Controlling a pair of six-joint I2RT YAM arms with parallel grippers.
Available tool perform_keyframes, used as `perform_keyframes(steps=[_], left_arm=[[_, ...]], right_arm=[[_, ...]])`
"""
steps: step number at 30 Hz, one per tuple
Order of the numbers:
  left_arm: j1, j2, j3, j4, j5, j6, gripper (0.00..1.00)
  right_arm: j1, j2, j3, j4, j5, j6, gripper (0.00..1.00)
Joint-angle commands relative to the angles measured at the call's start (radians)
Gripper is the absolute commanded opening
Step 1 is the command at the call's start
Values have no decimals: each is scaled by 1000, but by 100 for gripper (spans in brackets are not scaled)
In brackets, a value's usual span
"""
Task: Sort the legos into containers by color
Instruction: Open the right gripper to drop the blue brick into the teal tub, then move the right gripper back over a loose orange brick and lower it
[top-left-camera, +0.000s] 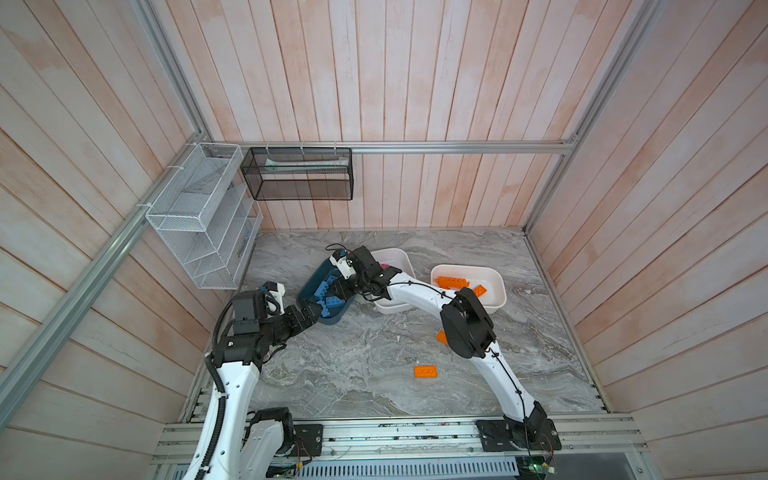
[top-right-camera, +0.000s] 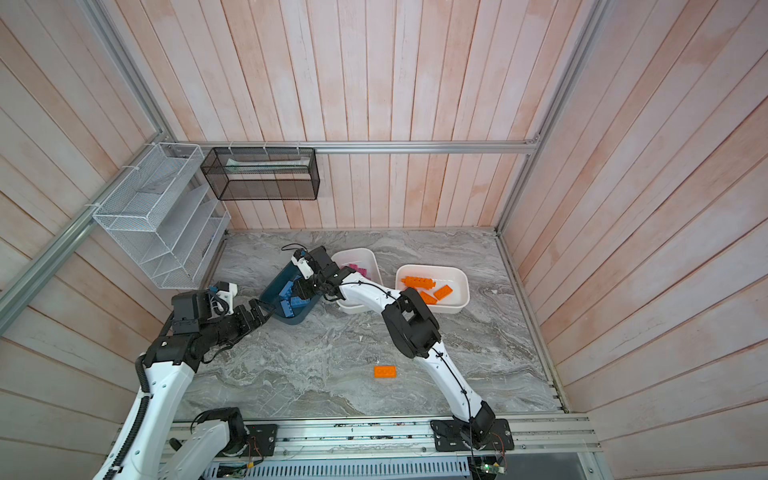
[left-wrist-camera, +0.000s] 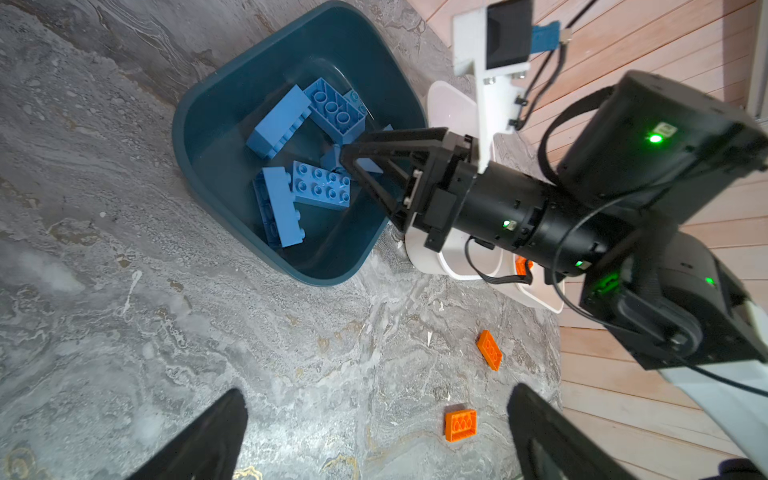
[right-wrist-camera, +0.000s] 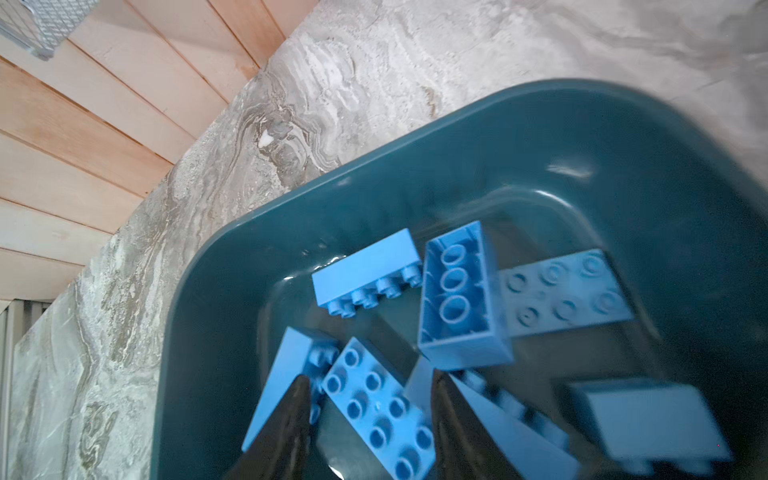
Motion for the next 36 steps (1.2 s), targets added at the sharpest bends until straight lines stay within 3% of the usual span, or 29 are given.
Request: perform_keyframes(steps=[1,11,17,21,27,36], left_arm=[[7,4,-10,21,8,20,100],[7,33,-35,89,137,-6,100],[3,44,-64,151,212,-42,100],[-11,28,-88,207,245,-93,100],[-58,14,-127,251,273,-137,100],[-85,7,-136,247,270,-145,100]], right_arm=[[-35,-180,-104,7,48,-53,46],[-44,-693,-701,-49,14,-254,55],[-39,-984,-989,-204,-118,-516,58],[-29,-1096,-1093,-353,-85,-658,61],[-13,-1179,-1252,-377,33,-781,64],[9,-1073,-1314,-266,63,-840,64]])
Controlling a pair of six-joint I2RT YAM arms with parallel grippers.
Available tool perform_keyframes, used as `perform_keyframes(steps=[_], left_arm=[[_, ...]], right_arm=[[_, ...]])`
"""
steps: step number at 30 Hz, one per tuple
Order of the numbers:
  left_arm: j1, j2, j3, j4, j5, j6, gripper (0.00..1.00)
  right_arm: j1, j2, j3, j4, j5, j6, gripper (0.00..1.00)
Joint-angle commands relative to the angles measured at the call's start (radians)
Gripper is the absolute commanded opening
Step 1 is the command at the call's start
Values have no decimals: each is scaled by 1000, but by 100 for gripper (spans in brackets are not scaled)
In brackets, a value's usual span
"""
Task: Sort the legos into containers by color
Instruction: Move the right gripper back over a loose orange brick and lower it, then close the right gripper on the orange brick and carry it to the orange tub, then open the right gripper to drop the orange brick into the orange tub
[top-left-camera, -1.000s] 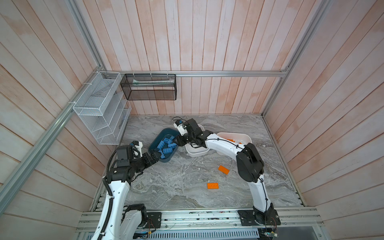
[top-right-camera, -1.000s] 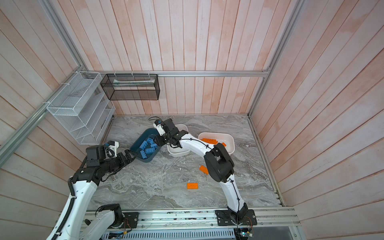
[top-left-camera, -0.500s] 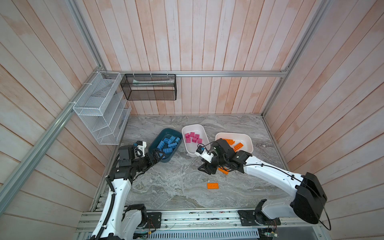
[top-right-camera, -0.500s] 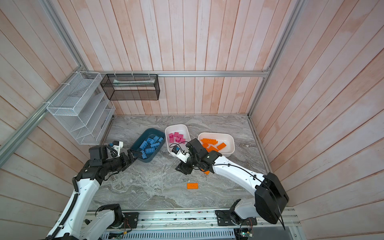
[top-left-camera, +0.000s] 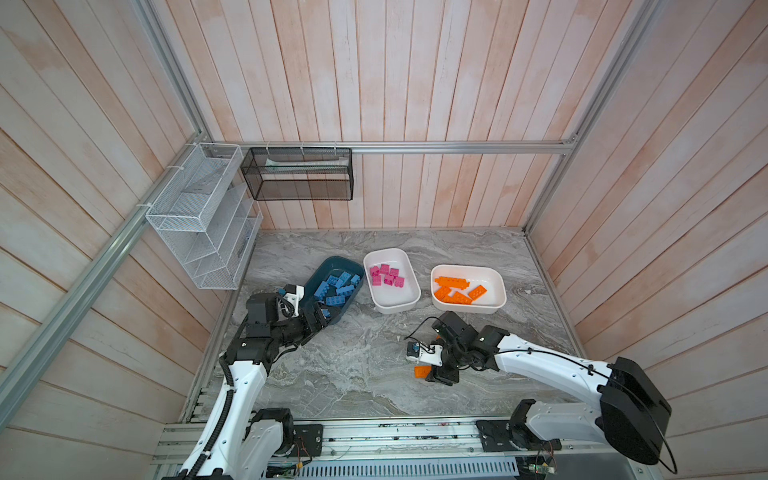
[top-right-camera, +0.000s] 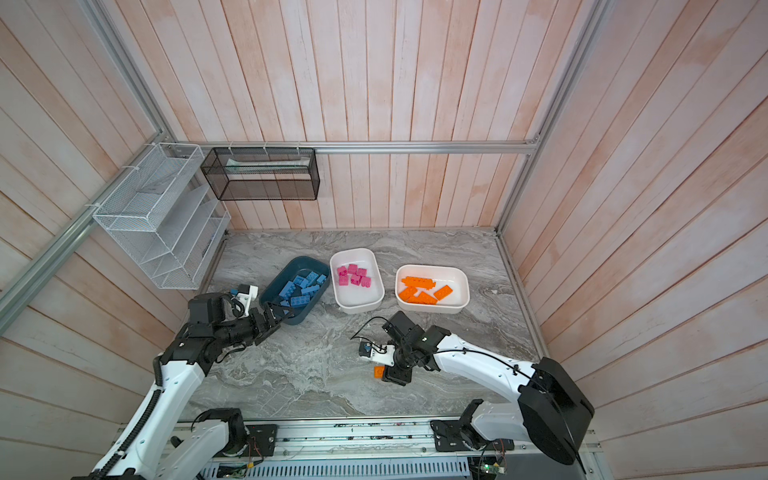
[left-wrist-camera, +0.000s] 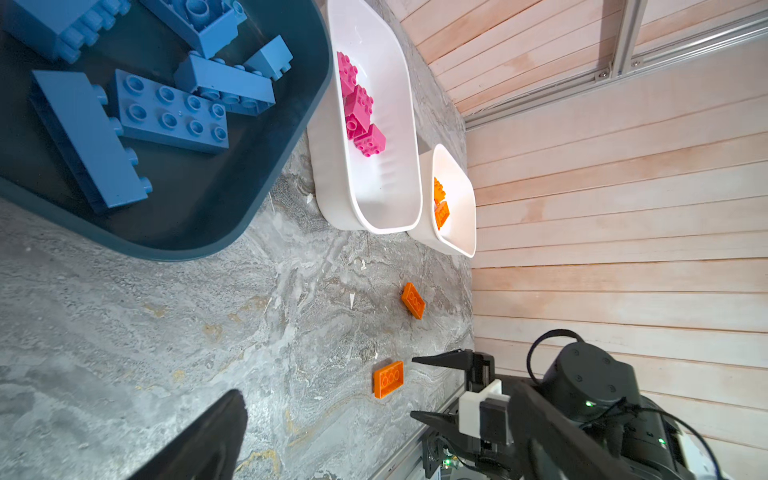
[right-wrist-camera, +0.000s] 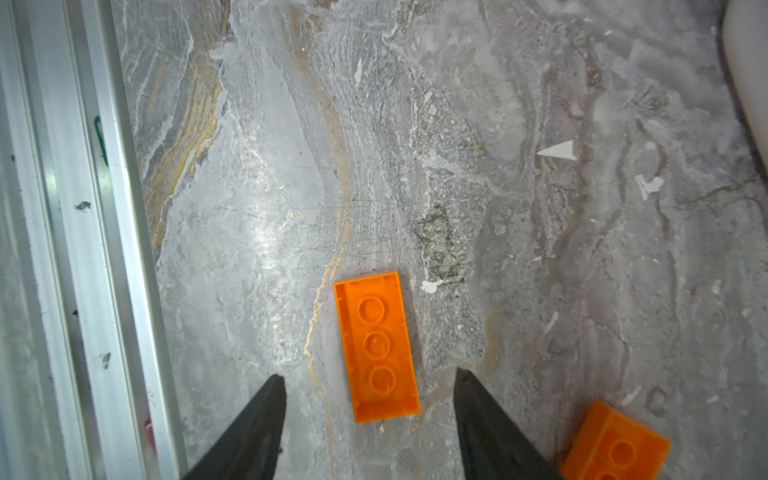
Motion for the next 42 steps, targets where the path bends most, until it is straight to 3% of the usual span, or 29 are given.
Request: perform_keyframes(steps=[1,12,23,27,31,35,38,42], left_arm=[[-3,-17,-9,15,20,0,100],[-3,-19,1,3,17,4,100],[-3,-21,1,5,27,-1,100],[-3,-20,0,45,45,-36,100],[-5,-9,0,104,69,-75,100],[-7,13,25,122,76,-82,100],[-7,32,32,144,80,-84,100],[-9,61,35,180,88,-90,100]], right_arm=[[9,41,-18,52,38,-48,64],[10,152,-33,124,75,-43,57],[7,124,-6,76,104,-9,17],[-91,23,53,36,100,29,17],[-222,-39,132,-9,126,-20,18],[-351,-14,205,-52,307,-115,19],[-473,21,270,-16,269,-96,19],[-528,121,304,49,329,-186,20]])
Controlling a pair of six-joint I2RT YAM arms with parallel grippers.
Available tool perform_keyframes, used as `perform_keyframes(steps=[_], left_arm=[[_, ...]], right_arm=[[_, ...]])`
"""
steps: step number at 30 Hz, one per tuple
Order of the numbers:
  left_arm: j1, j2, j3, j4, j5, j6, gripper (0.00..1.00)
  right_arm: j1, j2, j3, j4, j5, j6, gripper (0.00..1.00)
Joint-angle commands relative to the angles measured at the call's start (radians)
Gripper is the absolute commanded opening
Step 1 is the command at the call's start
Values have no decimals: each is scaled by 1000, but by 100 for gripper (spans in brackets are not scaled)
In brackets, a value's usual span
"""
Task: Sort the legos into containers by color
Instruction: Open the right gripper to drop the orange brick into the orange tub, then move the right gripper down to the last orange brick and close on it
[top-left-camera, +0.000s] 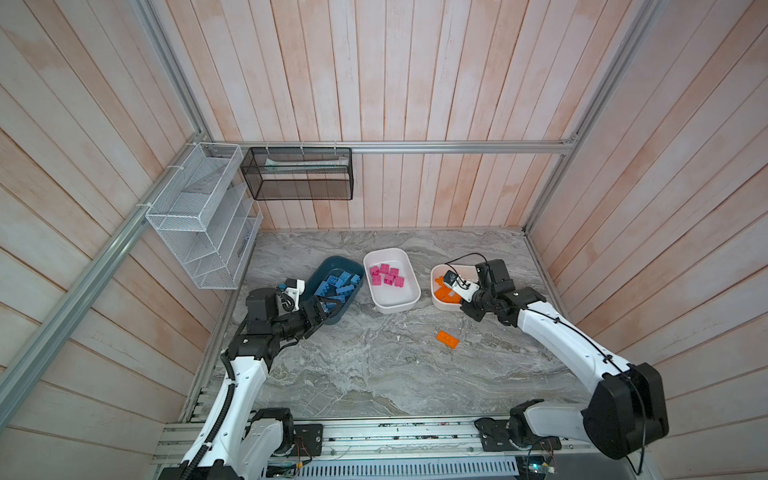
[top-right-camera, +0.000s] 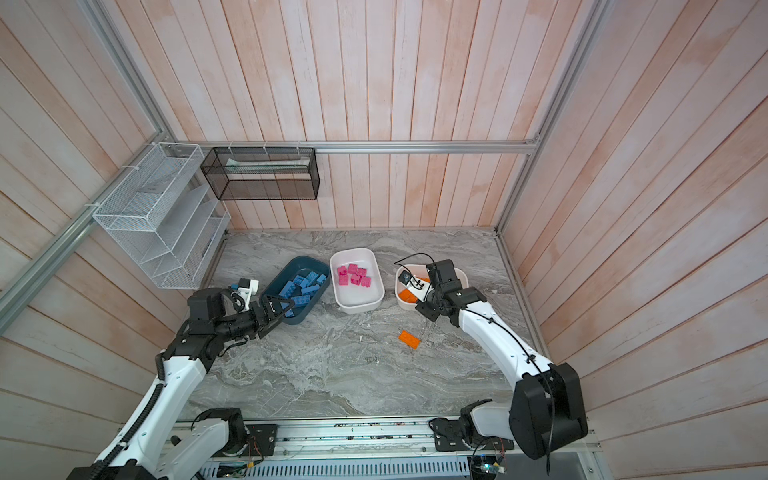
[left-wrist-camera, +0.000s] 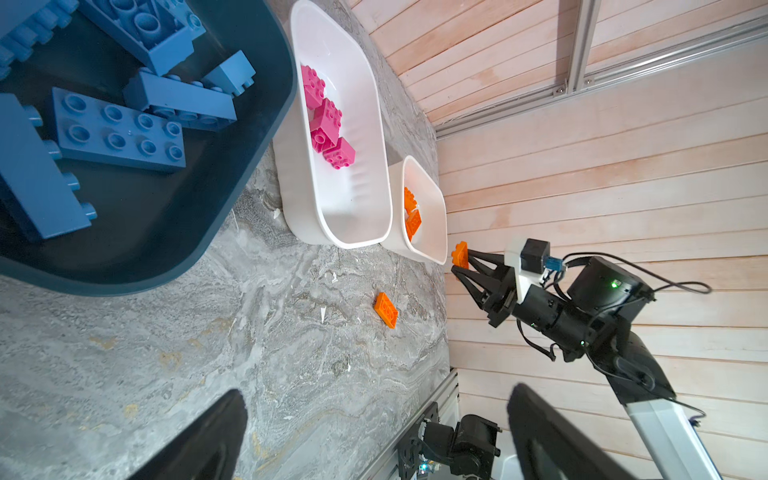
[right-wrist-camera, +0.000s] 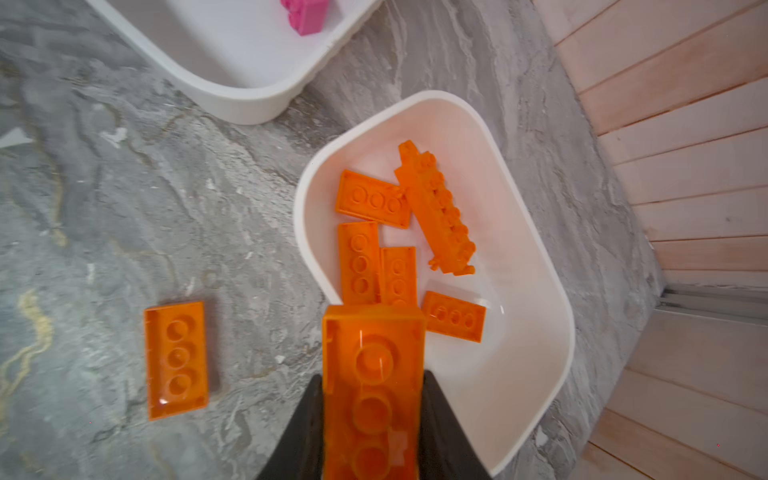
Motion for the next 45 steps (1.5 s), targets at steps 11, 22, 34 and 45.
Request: perform_keyframes(steps=[11,22,34,45], left_arm=[[-7,28,41,35,17,36,100],[-5,35,43,-15,9,85,100],[-2,50,42,-30,11,110,100],[-1,46,64,-64,9,132,100]], right_arm=[[-143,330,147,88,17,-151,23],[-143,304,185,48,-67,-91,57],[87,-113,-118,-86,-252,15,62],[96,34,-202,-3,-262,13,62]])
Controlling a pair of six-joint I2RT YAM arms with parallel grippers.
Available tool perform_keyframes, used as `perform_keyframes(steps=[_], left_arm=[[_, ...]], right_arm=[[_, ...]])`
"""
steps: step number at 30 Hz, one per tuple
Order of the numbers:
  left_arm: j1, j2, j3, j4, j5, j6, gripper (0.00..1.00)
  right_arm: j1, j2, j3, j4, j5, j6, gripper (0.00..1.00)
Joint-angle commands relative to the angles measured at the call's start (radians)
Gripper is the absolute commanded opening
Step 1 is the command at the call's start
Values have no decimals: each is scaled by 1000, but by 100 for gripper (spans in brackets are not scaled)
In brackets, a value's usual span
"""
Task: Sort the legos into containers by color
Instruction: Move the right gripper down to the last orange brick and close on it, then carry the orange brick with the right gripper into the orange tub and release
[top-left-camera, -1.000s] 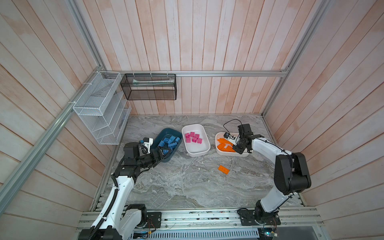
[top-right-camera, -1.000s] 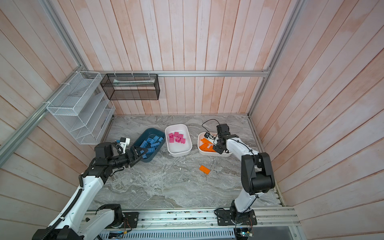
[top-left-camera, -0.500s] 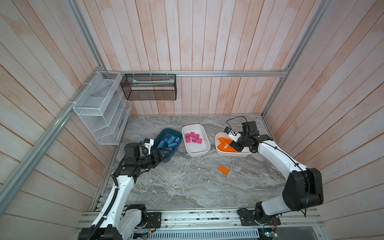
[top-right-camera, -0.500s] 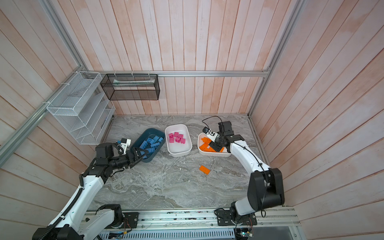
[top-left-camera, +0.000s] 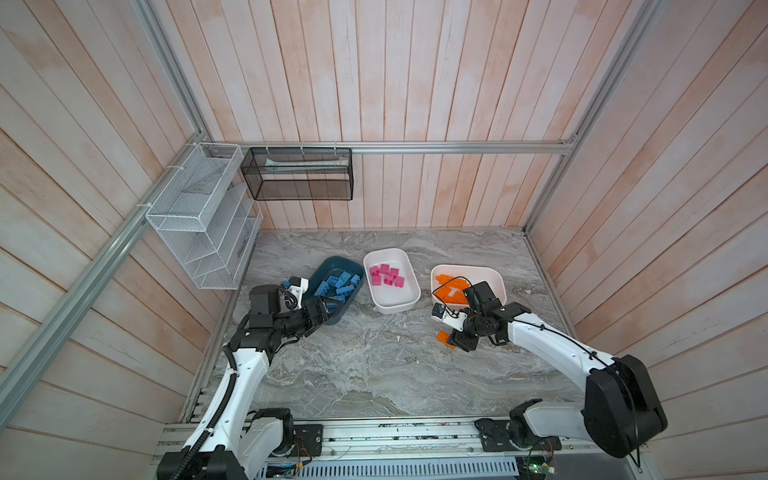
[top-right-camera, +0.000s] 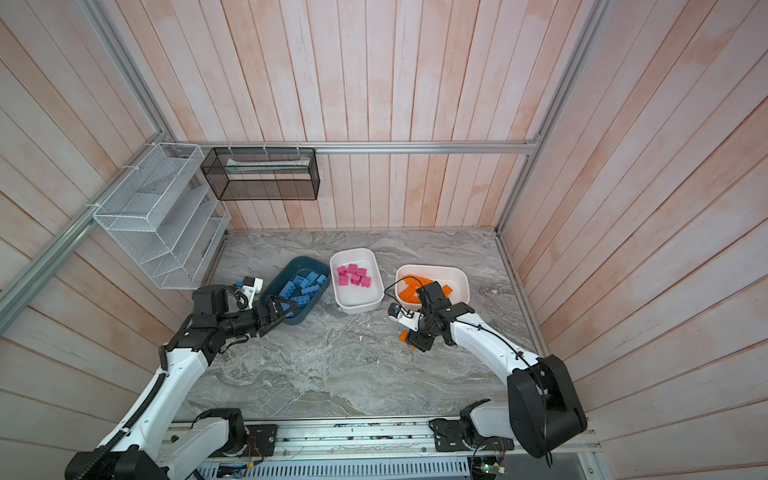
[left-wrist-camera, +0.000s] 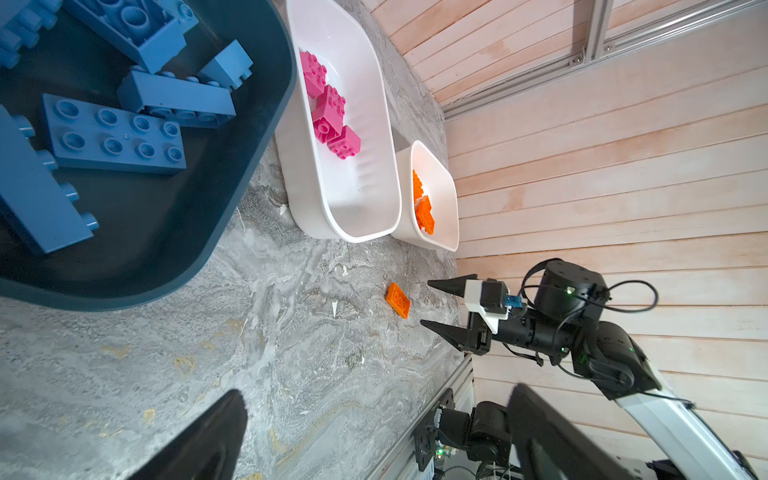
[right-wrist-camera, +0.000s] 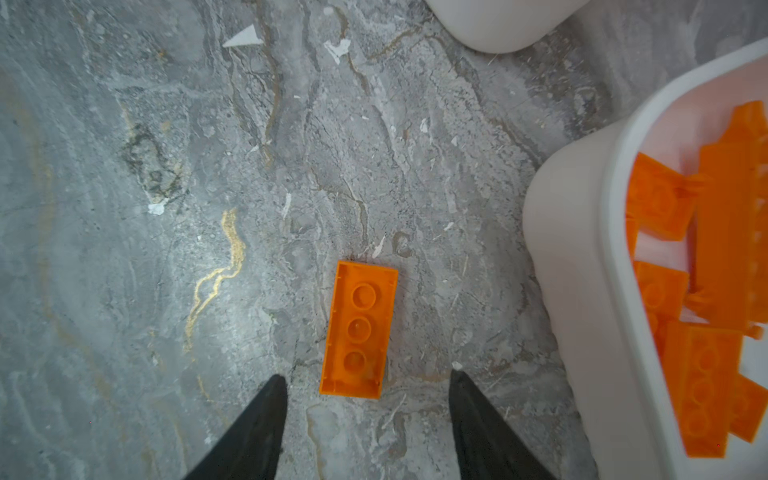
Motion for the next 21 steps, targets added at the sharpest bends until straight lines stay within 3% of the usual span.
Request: perform_keyframes(steps=[1,12,21], left_arm=[[3,-11,30,-18,-1,28,100],[11,-19,31,-39,-3,40,100],[15,-22,34,-60,-4,58,100]], right_arm=[[1,47,-3,50,-51,32,62],[-1,177,-17,98,15,34,55],[-9,217,-13,107,38,57,28]])
